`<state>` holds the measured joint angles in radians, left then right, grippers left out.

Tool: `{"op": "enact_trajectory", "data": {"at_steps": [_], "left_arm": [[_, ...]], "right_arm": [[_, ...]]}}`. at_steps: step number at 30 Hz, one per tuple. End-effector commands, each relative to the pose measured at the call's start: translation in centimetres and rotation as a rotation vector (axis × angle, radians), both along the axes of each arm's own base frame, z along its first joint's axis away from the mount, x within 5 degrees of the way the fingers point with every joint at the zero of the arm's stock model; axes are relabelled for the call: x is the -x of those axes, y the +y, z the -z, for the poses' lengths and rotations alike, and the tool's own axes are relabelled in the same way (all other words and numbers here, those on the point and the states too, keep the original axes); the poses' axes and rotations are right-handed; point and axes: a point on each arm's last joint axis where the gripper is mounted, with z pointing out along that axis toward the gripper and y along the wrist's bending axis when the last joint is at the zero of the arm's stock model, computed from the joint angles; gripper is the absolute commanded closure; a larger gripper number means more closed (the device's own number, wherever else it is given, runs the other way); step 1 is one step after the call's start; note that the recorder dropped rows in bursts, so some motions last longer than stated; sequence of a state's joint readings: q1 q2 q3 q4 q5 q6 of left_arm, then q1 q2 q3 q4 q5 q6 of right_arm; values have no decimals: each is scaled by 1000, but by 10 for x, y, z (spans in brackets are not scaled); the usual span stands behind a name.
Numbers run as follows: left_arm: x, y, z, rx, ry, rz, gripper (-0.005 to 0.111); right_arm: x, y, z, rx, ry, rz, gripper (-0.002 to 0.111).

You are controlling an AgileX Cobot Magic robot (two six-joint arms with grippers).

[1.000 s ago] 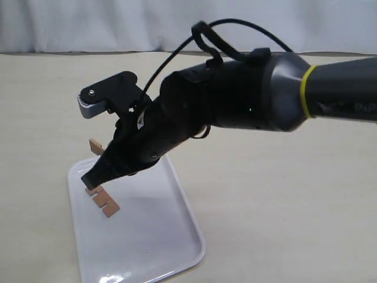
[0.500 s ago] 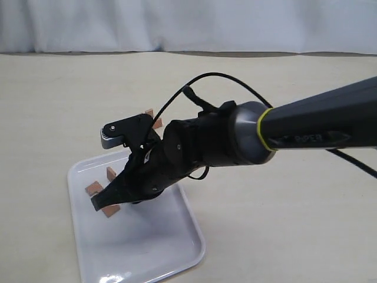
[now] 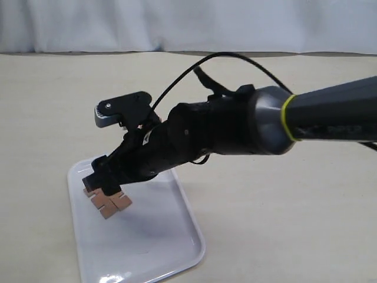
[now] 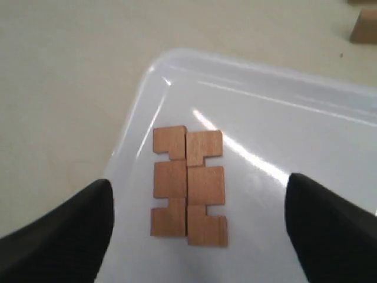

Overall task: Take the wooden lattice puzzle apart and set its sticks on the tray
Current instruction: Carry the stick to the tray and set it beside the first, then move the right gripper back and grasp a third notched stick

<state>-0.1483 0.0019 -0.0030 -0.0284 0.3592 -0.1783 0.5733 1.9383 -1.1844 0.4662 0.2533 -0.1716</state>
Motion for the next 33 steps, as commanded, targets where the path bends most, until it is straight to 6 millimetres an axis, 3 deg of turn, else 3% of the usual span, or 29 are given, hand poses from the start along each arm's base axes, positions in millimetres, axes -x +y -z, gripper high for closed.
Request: {"op": "enact_trajectory", "data": {"at_steps": [1,4,12,20,26,33], "left_arm": [[0,0,0,7,-11,-2,107],[0,0,0,6,-10,-2,107],[0,0,0,6,-10,-2,107],[0,0,0,6,-10,-2,107],[0,0,0,6,-10,-2,107],[0,0,0,6,-10,-2,107]], "right_arm": [[-3,-13,-45,-54,-132,37,33],[-16,-30,-53,-66,-186,98,33],[-54,-56,-19,34,-225,129,33],[-81,-42,-9,193,-144,-53,33],[-100,-48,-10,340,-90,34,33],[-108,-42,-4,275,-106,72,30]]}}
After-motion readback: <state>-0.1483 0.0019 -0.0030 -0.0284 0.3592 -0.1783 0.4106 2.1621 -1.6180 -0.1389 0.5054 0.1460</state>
